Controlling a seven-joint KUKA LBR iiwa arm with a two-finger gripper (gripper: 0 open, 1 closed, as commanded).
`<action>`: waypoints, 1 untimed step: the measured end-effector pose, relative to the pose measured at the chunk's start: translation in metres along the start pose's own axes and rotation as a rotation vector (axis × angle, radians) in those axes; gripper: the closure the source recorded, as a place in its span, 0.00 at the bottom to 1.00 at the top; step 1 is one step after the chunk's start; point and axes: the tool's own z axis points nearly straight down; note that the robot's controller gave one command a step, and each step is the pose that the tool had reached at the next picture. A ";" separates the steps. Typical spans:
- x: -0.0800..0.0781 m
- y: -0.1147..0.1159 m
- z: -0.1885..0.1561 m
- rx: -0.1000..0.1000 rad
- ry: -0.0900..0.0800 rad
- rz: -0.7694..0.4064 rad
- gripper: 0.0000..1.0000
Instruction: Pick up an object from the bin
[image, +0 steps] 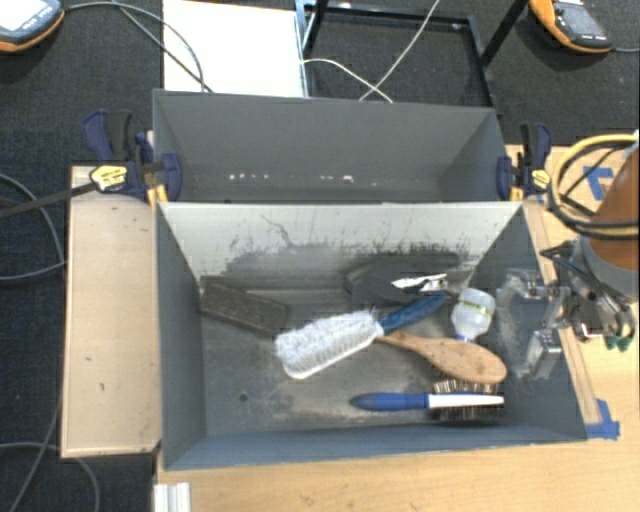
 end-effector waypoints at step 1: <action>-0.002 0.001 -0.003 0.001 -0.007 -0.006 0.00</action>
Offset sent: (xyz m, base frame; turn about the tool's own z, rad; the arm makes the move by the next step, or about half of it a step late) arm -0.0049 0.0252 -0.1764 -0.0217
